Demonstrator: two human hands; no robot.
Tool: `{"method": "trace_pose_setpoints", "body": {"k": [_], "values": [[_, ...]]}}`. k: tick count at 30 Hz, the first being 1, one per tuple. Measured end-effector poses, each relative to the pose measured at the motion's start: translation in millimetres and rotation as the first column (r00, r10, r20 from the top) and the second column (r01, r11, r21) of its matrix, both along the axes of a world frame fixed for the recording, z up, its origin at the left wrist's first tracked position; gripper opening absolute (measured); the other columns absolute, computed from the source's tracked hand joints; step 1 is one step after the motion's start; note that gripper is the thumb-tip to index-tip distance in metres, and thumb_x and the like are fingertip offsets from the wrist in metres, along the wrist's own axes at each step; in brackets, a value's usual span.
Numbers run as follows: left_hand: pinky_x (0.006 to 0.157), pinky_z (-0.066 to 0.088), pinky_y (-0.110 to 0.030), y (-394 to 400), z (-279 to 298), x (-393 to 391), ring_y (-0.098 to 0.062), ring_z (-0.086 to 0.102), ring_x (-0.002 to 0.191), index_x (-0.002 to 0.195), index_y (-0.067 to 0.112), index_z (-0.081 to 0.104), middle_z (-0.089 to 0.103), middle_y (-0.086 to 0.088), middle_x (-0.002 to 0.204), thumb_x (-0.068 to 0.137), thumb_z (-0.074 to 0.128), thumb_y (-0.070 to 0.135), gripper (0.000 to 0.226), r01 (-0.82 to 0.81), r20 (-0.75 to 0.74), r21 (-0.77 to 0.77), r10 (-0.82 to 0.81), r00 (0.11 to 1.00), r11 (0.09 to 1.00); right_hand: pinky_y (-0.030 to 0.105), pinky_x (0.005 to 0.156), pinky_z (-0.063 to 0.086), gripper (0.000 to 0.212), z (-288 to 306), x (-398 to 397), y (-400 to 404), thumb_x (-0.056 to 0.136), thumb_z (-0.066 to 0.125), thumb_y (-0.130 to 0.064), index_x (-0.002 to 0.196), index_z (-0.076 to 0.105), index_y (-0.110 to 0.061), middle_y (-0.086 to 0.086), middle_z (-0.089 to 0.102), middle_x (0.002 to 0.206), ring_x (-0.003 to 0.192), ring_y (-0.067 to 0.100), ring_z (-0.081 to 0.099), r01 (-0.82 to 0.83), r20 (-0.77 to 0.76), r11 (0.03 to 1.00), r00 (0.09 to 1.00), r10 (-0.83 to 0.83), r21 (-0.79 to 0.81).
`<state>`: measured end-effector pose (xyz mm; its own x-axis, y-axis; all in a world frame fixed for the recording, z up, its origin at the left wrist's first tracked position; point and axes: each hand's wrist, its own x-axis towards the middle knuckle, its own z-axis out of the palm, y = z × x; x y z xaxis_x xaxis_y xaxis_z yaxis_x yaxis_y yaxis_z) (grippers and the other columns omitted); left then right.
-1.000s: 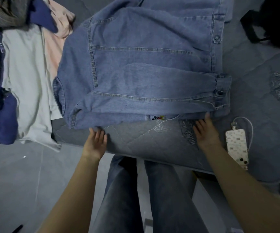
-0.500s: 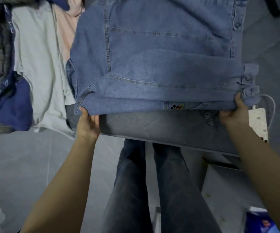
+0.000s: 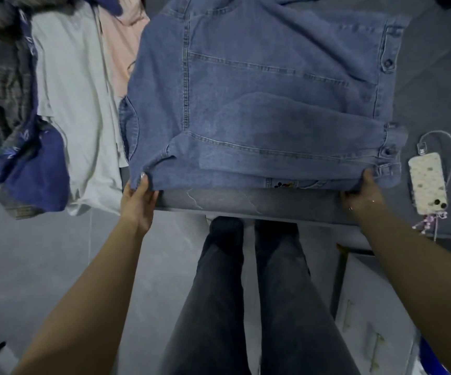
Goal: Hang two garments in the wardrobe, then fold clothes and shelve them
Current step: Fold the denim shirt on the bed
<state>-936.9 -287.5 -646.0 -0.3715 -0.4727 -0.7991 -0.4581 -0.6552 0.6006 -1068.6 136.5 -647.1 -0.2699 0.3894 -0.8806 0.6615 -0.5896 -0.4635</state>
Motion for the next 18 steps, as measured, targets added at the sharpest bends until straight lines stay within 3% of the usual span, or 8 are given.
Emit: {"method": "trace_pose_setpoints", "body": {"k": [3,6,8,10,11,13,15,18], "values": [[0.087,0.057,-0.033,-1,-3,0,-0.026,0.063,0.109,0.126,0.004,0.056,0.065,-0.01,0.116,0.095,0.061,0.014,0.033,-0.089,0.054,-0.111,0.096,0.994,0.99,0.028,0.089,0.051,0.05,1,7,-2,0.099,0.049,-0.041,0.142,0.044,-0.016,0.005,0.048,0.145,0.108,0.018,0.059,-0.063,0.042,0.998,0.997,0.061,0.032],[0.073,0.059,-0.031,1,-7,-9,-0.029,0.063,0.1,0.106,0.007,0.06,0.066,-0.007,0.097,0.092,0.065,0.011,0.016,-0.15,0.157,-0.16,0.175,0.972,0.976,0.034,0.098,0.044,0.048,3,15,-1,0.099,0.049,-0.039,0.141,0.044,-0.015,0.007,0.049,0.142,0.122,0.024,0.054,-0.376,0.191,0.919,0.917,0.351,0.115],[0.083,0.057,-0.036,8,-8,-18,-0.03,0.061,0.102,0.105,0.011,0.055,0.063,-0.009,0.102,0.091,0.067,0.012,0.018,-0.131,0.235,-0.208,0.179,0.955,0.969,0.039,0.095,0.044,0.046,7,20,2,0.101,0.048,-0.032,0.139,0.045,-0.008,0.012,0.052,0.137,0.12,0.031,0.055,-0.608,0.257,0.772,0.788,0.559,0.184],[0.1,0.048,-0.042,16,-4,-24,-0.031,0.056,0.114,0.123,0.011,0.047,0.054,-0.015,0.127,0.086,0.072,0.014,0.044,0.023,0.375,-0.333,0.11,0.921,0.943,0.04,0.087,0.044,0.039,21,24,5,0.1,0.049,-0.024,0.131,0.053,-0.001,0.012,0.06,0.12,0.105,0.032,0.059,-0.841,0.34,0.495,0.541,0.769,0.22],[0.104,0.043,-0.043,20,2,-27,-0.032,0.052,0.121,0.134,0.01,0.042,0.047,-0.017,0.136,0.083,0.075,0.017,0.061,0.182,0.486,-0.424,0.053,0.873,0.887,0.038,0.08,0.044,0.032,29,26,7,0.098,0.051,-0.021,0.119,0.06,0.002,0.01,0.061,0.104,0.097,0.03,0.059,-0.922,0.381,0.319,0.383,0.841,0.221],[0.105,0.037,-0.044,30,16,-36,-0.036,0.041,0.129,0.139,0.009,0.04,0.039,-0.018,0.142,0.079,0.076,0.021,0.071,0.488,0.628,-0.568,-0.034,0.778,0.663,0.03,0.061,0.037,0.022,43,26,12,0.095,0.055,-0.018,0.091,0.067,0.0,0.007,0.058,0.08,0.086,0.026,0.058,-0.968,0.42,0.043,0.147,0.896,0.247],[0.104,0.034,-0.044,41,28,-53,-0.037,0.041,0.128,0.133,0.005,0.05,0.045,-0.02,0.137,0.082,0.072,0.015,0.057,0.634,0.6,-0.659,-0.225,0.768,0.405,0.027,0.062,0.036,0.02,54,14,15,0.096,0.056,-0.015,0.093,0.069,0.0,0.007,0.062,0.084,0.089,0.025,0.06,-0.931,0.394,-0.083,0.069,0.916,0.356],[0.1,0.037,-0.046,62,37,-86,-0.038,0.05,0.118,0.119,0.006,0.061,0.058,-0.019,0.122,0.083,0.058,0.001,0.036,0.684,0.497,-0.694,-0.539,0.68,0.224,0.038,0.087,0.047,0.023,62,-24,24,0.092,0.06,-0.006,0.114,0.065,0.001,0.018,0.064,0.114,0.107,0.034,0.059,-0.788,0.333,-0.206,-0.002,0.943,0.58]]}}
